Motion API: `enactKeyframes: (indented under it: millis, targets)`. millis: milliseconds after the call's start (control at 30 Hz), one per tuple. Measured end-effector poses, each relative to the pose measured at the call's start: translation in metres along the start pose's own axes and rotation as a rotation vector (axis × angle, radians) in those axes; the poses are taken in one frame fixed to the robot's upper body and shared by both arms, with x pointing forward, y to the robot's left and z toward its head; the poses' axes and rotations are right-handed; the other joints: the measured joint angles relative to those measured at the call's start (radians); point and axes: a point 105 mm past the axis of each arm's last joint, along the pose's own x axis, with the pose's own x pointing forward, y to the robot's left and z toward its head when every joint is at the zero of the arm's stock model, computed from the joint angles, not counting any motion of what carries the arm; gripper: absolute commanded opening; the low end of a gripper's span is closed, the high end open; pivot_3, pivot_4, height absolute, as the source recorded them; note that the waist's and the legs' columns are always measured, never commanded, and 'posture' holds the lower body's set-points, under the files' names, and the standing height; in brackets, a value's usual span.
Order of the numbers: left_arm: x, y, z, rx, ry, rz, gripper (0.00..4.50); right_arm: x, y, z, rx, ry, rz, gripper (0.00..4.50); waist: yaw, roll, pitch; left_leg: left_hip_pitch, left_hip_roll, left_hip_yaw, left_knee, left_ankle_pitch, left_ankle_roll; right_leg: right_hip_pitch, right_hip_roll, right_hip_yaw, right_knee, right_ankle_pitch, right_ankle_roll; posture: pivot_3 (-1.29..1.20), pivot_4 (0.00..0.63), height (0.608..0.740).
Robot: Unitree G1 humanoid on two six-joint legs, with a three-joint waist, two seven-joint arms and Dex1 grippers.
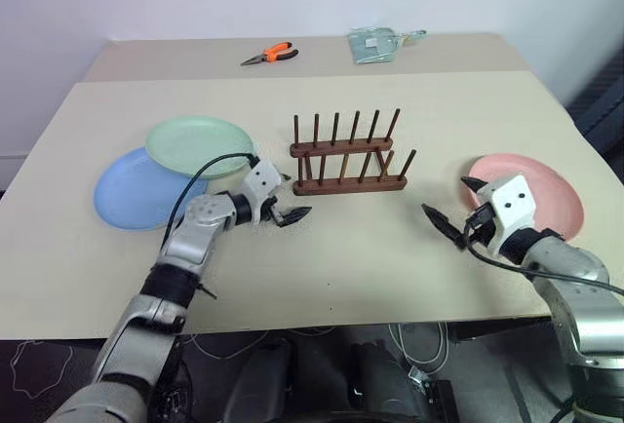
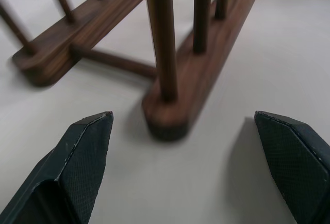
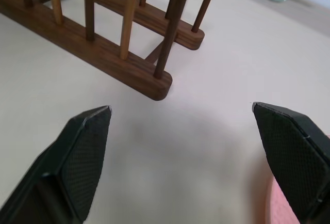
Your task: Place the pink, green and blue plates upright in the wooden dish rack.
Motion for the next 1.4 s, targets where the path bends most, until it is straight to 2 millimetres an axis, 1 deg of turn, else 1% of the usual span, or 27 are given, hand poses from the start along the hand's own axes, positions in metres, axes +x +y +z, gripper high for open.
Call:
enactKeyframes:
  millis: [33,133,167,200,267,333,400,467,567,700,767,833,867,967,1033,1067,1100,1133,1167,1233,1300,1333,1400]
  targets:
    - [0.007,-0.001,0.002,0.004,0.002,-0.035,4.50,-0.003,0.003,-0.002,-0.001,0.009,-0.011,4.47,0.000,0.000,0.000,0.000,0.000,0.000,0.000,0.000,0.000,0.000,0.000,0.000,0.000,0.000,0.000,0.00,0.150,0.719]
    - [0.019,-0.006,0.005,0.015,0.008,-0.103,3.66,-0.007,0.007,-0.003,0.000,0.012,-0.033,4.50,0.002,0.000,0.000,0.000,0.000,0.000,0.001,0.000,0.001,0.001,0.000,-0.001,-0.001,0.000,0.000,0.00,0.150,0.719]
    - [0.022,-0.008,0.006,0.017,0.006,-0.119,3.10,-0.008,0.008,-0.002,0.001,0.010,-0.039,4.50,0.002,0.000,0.000,0.000,0.000,0.000,0.001,0.000,0.001,0.001,0.000,-0.001,-0.001,0.000,0.000,0.00,0.150,0.719]
    - [0.024,-0.010,0.007,0.017,0.002,-0.131,2.69,-0.009,0.010,-0.002,-0.002,0.009,-0.041,4.50,0.002,0.000,0.000,0.000,0.000,0.000,0.001,0.000,0.001,0.001,0.000,-0.001,0.000,0.000,0.000,0.00,0.150,0.719]
    - [0.027,-0.015,0.007,0.023,-0.008,-0.157,1.63,-0.010,0.010,-0.001,-0.008,0.010,-0.047,4.50,0.000,0.000,0.000,0.000,0.000,0.000,0.002,0.000,0.001,0.001,0.000,-0.001,0.000,0.000,0.000,0.00,0.150,0.719]
    - [0.028,-0.021,0.009,0.040,-0.020,-0.195,0.77,-0.010,0.010,-0.002,-0.013,0.013,-0.051,4.50,0.000,0.000,0.000,0.000,0.000,0.000,0.002,0.000,0.001,0.001,0.000,-0.001,0.000,0.000,0.000,0.00,0.150,0.719]
    - [0.022,-0.027,0.008,0.066,-0.022,-0.244,0.77,-0.011,0.009,-0.003,-0.016,0.018,-0.051,4.50,-0.003,0.000,0.000,0.000,0.000,0.000,0.001,0.000,0.001,0.001,0.000,-0.001,0.000,0.000,0.000,0.00,0.150,0.719]
    - [0.014,-0.041,0.006,0.105,-0.028,-0.322,0.77,-0.013,0.007,-0.005,-0.024,0.032,-0.053,4.50,-0.003,0.000,0.000,0.000,0.000,0.000,0.000,0.000,0.001,0.001,0.000,0.000,0.000,0.000,0.000,0.00,0.150,0.719]
    - [0.000,-0.053,0.003,0.141,-0.017,-0.403,0.77,-0.017,0.002,-0.009,-0.036,0.054,-0.056,4.50,-0.002,0.000,0.000,0.000,0.000,0.000,0.001,0.000,0.001,0.001,0.000,0.000,0.000,-0.001,-0.002,0.00,0.150,0.719]
    - [-0.023,-0.065,-0.001,0.162,0.010,-0.461,0.77,-0.032,-0.012,-0.021,-0.044,0.101,-0.095,4.50,-0.002,0.000,0.000,0.000,0.000,0.000,0.001,0.000,0.001,0.001,0.000,0.000,0.000,-0.002,-0.003,0.00,0.150,0.719]
    - [-0.025,-0.067,-0.002,0.145,0.021,-0.459,1.80,-0.035,-0.013,-0.024,-0.042,0.111,-0.097,4.50,0.000,0.000,0.000,0.000,0.000,0.000,0.001,0.000,0.001,0.001,0.000,0.000,0.000,-0.002,-0.003,0.00,0.150,0.719]
    - [-0.026,-0.069,-0.003,0.124,0.032,-0.448,2.66,-0.038,-0.015,-0.025,-0.044,0.115,-0.100,4.50,-0.001,0.000,0.000,0.000,0.000,0.000,0.001,0.000,0.001,0.001,0.000,0.000,-0.001,-0.002,-0.003,0.00,0.150,0.719]
    - [-0.027,-0.070,-0.005,0.117,0.036,-0.440,3.18,-0.040,-0.016,-0.027,-0.044,0.122,-0.105,4.50,-0.001,0.000,0.000,0.000,0.000,0.000,0.001,-0.001,0.001,0.001,0.000,0.000,-0.001,-0.002,-0.003,0.00,0.150,0.719]
    - [-0.032,-0.073,-0.005,0.088,0.047,-0.413,3.18,-0.049,-0.022,-0.034,-0.051,0.161,-0.108,4.50,-0.001,0.000,0.000,0.000,0.000,0.000,0.001,-0.001,0.001,0.001,0.000,0.000,0.000,-0.002,-0.003,0.00,0.150,0.719]
    - [-0.042,-0.069,-0.007,0.042,0.063,-0.373,3.23,-0.056,-0.024,-0.036,-0.047,0.178,-0.103,3.97,-0.005,0.000,0.000,0.000,0.001,0.000,0.001,-0.001,0.001,0.001,0.000,0.000,0.000,-0.002,-0.003,0.00,0.150,0.719]
    - [-0.050,-0.066,-0.010,0.020,0.077,-0.347,3.23,-0.058,-0.022,-0.038,-0.036,0.183,-0.088,3.63,-0.008,0.000,0.000,0.000,0.001,0.000,0.001,-0.001,0.001,0.001,0.000,0.000,0.000,-0.002,-0.003,0.00,0.150,0.719]
    - [-0.056,-0.063,-0.011,0.006,0.086,-0.328,3.00,-0.060,-0.020,-0.040,-0.025,0.189,-0.075,3.17,-0.009,0.000,0.000,0.001,0.001,0.000,0.001,-0.001,0.001,0.001,0.000,0.000,0.000,-0.002,-0.003,0.00,0.150,0.719]
    - [-0.068,-0.061,-0.015,-0.021,0.104,-0.305,2.76,-0.063,-0.014,-0.043,-0.010,0.202,-0.037,2.72,-0.013,0.000,0.000,0.000,0.002,0.000,0.000,-0.001,0.001,0.001,0.000,0.000,0.000,-0.002,-0.003,0.00,0.150,0.719]
    - [-0.078,-0.060,-0.018,-0.042,0.118,-0.289,2.44,-0.066,-0.007,-0.044,-0.001,0.212,0.002,2.21,-0.015,0.001,-0.001,0.001,0.002,0.000,0.000,-0.001,0.001,0.001,0.000,0.000,-0.001,-0.002,-0.003,0.00,0.150,0.719]
    - [-0.092,-0.063,-0.022,-0.091,0.140,-0.279,1.46,-0.066,0.013,-0.046,0.018,0.234,0.103,1.16,-0.026,0.001,-0.001,0.001,0.002,0.000,0.000,-0.001,0.001,0.001,-0.001,0.000,-0.001,-0.003,-0.004,0.00,0.150,0.719]
    - [-0.092,-0.076,-0.022,-0.126,0.138,-0.314,0.33,-0.060,0.036,-0.047,0.039,0.236,0.200,0.04,-0.026,0.001,-0.001,0.001,0.002,-0.001,0.000,-0.001,0.001,0.003,-0.001,0.000,-0.004,-0.003,-0.004,0.00,0.150,0.719]
    - [-0.088,-0.084,-0.021,-0.131,0.137,-0.331,0.08,-0.055,0.045,-0.047,0.049,0.227,0.231,0.00,-0.026,0.001,-0.001,0.001,0.002,-0.001,0.000,-0.002,-0.001,0.004,-0.001,0.000,-0.006,-0.003,-0.004,0.00,0.150,0.719]
    - [-0.075,-0.099,-0.016,-0.135,0.119,-0.358,0.08,-0.042,0.062,-0.044,0.062,0.198,0.273,0.00,-0.026,0.001,-0.001,0.001,0.002,-0.002,0.000,-0.002,-0.002,0.005,-0.001,0.000,-0.008,-0.003,-0.004,0.00,0.150,0.719]
